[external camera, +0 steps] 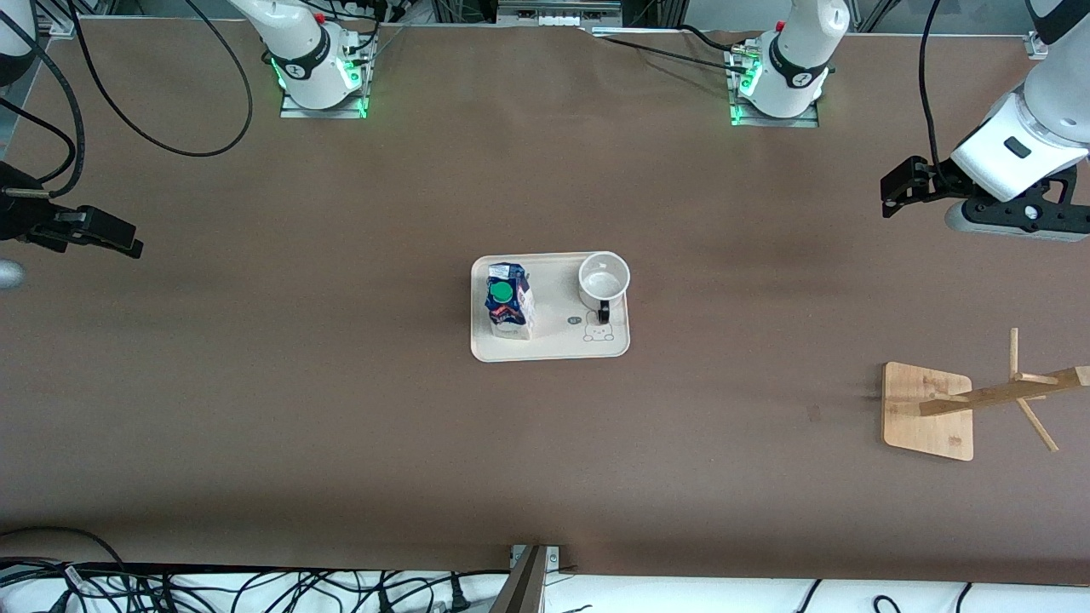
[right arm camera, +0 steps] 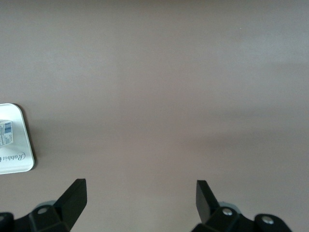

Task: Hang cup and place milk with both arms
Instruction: 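Move the right gripper toward the tray with the milk carton, then lower the right gripper over the blue milk carton on the tray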

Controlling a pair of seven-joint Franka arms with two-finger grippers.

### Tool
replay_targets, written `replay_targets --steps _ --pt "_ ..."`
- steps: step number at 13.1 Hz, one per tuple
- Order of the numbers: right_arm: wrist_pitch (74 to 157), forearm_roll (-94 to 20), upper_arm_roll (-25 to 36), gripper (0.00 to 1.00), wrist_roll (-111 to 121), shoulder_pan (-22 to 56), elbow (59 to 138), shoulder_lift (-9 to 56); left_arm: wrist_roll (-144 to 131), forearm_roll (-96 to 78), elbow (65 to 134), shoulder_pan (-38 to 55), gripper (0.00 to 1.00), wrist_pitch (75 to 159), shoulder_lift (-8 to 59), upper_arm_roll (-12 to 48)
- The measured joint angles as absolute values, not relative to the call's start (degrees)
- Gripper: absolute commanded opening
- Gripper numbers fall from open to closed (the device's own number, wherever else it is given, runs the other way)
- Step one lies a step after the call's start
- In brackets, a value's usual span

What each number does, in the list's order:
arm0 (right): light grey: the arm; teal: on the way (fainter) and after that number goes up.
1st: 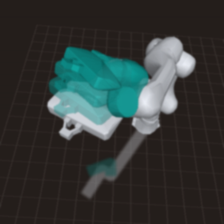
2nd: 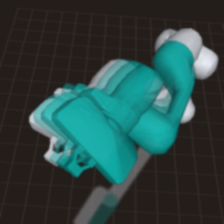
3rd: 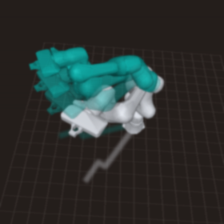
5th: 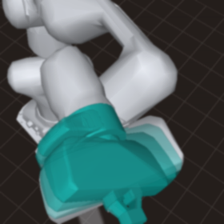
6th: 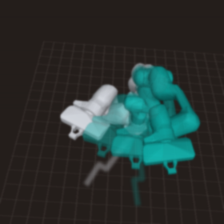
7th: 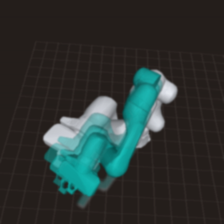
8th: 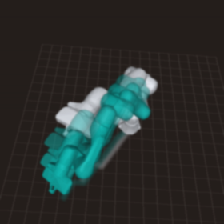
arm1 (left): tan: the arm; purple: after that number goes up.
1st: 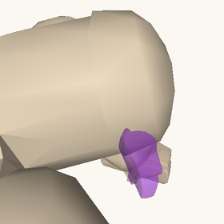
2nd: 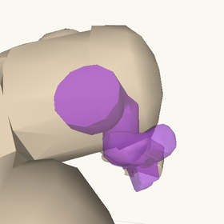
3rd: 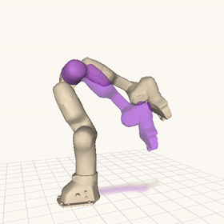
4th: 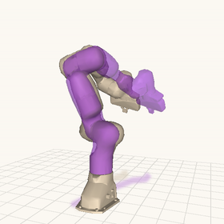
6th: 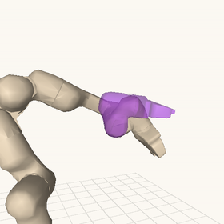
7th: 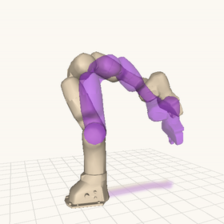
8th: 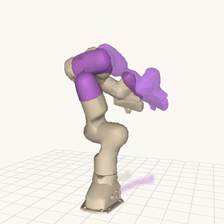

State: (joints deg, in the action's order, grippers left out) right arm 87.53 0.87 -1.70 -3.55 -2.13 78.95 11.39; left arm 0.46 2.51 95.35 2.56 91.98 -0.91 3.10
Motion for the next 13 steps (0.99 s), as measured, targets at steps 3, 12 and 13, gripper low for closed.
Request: replay_targets --steps 3,12,13 --pt "87.5 0.9 -1.7 1.0 -3.5 -2.1 78.9 11.4 0.5 2.5 95.4 2.6 1.0 92.0 -0.9 3.1" --pt "88.1 0.3 -2.6 1.0 -4.3 9.1 79.4 14.4 0.5 2.5 95.3 2.6 1.0 91.9 -0.9 3.1" --pt "89.8 0.0 -2.7 1.0 -4.6 11.6 79.6 16.3 0.5 2.5 95.3 2.6 1.0 91.9 -0.9 3.1"
